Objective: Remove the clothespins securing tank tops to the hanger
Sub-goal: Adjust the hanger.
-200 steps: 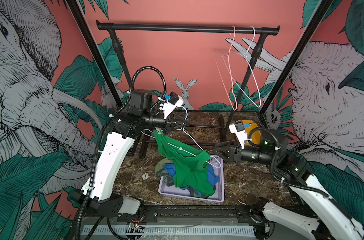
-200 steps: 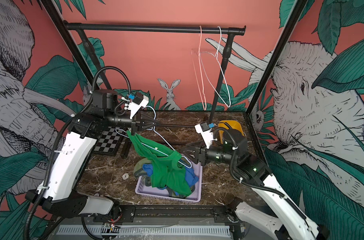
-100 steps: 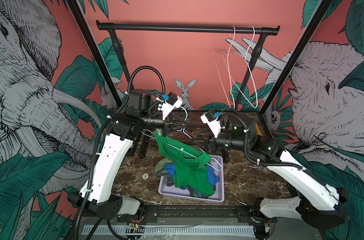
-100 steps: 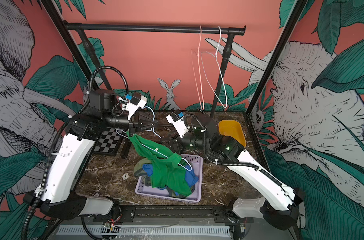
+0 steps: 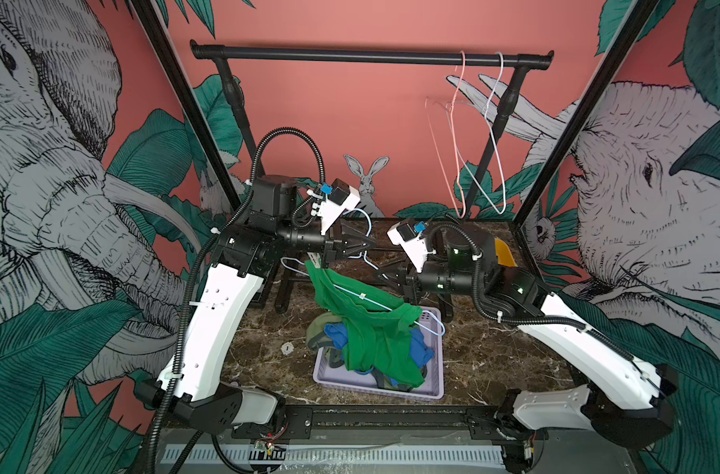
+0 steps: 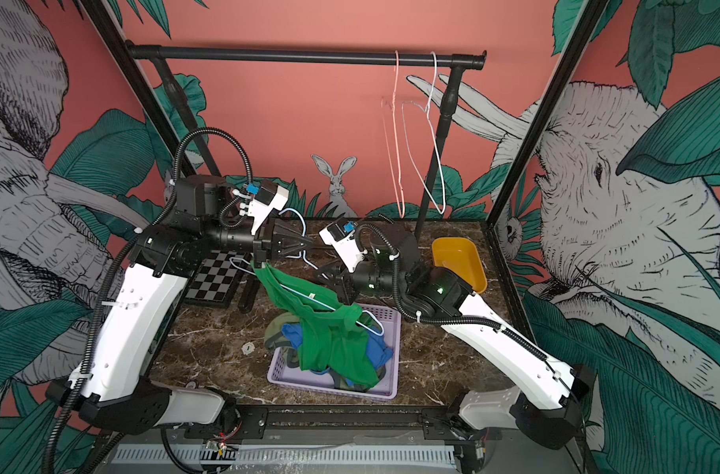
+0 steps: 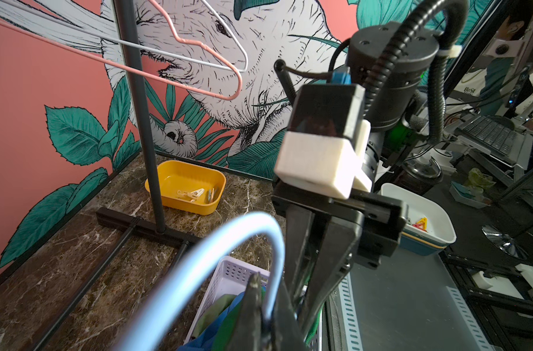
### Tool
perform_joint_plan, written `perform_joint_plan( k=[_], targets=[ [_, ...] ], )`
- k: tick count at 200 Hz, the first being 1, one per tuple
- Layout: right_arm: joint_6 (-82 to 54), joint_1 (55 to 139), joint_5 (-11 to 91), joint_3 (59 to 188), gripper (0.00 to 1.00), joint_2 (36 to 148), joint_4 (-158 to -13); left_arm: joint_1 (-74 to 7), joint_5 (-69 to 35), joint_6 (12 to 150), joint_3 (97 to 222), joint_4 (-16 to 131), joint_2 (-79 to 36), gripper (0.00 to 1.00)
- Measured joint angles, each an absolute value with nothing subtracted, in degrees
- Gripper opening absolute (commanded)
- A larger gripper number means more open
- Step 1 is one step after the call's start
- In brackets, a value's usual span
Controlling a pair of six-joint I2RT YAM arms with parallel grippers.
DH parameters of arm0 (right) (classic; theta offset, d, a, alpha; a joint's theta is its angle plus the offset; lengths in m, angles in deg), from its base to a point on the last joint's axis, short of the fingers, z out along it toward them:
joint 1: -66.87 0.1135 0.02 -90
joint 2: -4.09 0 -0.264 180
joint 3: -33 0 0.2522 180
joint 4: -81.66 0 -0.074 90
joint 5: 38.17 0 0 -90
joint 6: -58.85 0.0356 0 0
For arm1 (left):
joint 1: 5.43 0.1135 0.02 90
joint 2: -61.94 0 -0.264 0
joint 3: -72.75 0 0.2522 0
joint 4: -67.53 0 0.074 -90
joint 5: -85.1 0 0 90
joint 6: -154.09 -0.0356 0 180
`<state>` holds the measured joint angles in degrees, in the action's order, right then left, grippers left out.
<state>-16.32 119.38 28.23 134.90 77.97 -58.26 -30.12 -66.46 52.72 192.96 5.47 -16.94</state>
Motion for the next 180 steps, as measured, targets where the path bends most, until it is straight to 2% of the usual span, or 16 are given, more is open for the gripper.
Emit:
perform_joint_plan(
  k=[16,21,35,41,42,45,73,112,180],
  targets=[
    [-16.3,119.3,27.4,134.5,0.0,78.0,-59.0,-30.1,-66.6,53.0,193.0,5.6,-16.9,0.0],
    [-16.3,119.3,27.4,134.4,0.0,78.0,-59.1,-30.1,-66.6,53.0,193.0,5.6,-16.9,0.04],
    [-16.3,119.2,27.4,133.8,0.0,77.8,-59.9,-30.1,-66.7,52.8,193.0,5.5,-16.9,0.28],
    [-16.3,118.9,27.2,133.4,0.0,77.6,-60.2,-30.1,-67.0,52.6,193.0,5.5,-16.9,0.44],
    [-16.3,118.9,27.2,133.3,0.0,77.6,-60.3,-30.2,-67.0,52.6,193.0,5.5,-16.9,0.49],
    [-16.3,118.7,27.1,133.1,0.0,77.5,-60.3,-30.2,-67.1,52.6,193.1,5.4,-16.9,0.56],
    [-15.9,116.1,25.4,130.2,0.0,76.3,-60.6,-30.2,-66.8,48.6,196.2,1.5,-16.9,0.83],
    [-16.2,112.7,22.8,128.0,0.0,73.3,-59.3,-30.2,-64.6,38.7,204.7,-7.0,-16.2,0.99],
    [-22.9,111.3,18.1,129.9,0.0,67.1,-49.8,-30.2,-56.3,21.7,207.4,-19.6,-13.1,0.99]
  ],
)
